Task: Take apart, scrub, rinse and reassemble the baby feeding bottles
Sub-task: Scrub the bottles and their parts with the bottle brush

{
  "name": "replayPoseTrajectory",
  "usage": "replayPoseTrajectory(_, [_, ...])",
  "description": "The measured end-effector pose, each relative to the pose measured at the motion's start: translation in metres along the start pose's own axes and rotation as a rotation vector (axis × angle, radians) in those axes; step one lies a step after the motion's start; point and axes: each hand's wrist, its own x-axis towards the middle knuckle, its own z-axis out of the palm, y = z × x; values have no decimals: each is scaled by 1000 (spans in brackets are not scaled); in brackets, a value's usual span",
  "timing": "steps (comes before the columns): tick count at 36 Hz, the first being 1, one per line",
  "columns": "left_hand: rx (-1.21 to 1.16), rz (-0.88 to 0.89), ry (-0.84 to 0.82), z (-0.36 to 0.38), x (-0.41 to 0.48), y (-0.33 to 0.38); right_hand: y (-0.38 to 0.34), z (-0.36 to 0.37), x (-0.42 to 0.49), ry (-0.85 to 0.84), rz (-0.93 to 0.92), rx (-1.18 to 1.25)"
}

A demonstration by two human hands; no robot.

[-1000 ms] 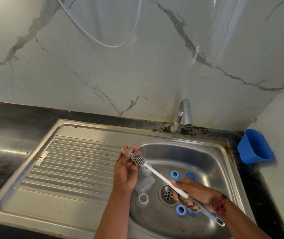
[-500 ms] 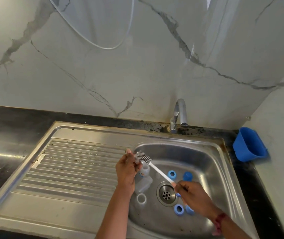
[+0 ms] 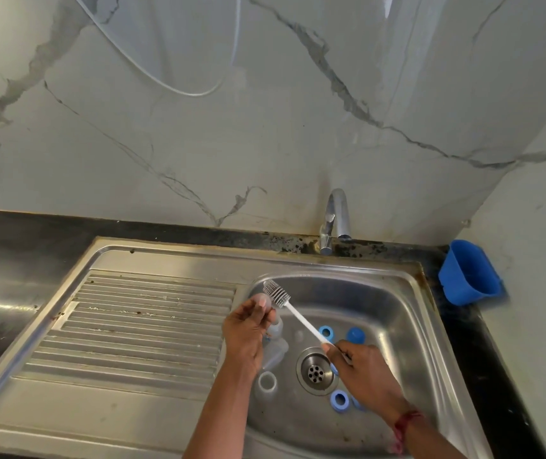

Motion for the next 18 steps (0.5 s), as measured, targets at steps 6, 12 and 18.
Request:
replayPoseTrajectory(6, [-104,-13,86,-10,8,1,18,5,-5,1,-33,-47])
replayPoseTrajectory(12, [-82,-21,24,-4,1,-5,3,10,0,3,35,-41])
replayPoseTrajectory(18, [14,-23,52,-3,3,-4,-3,15,2,26,75,-50])
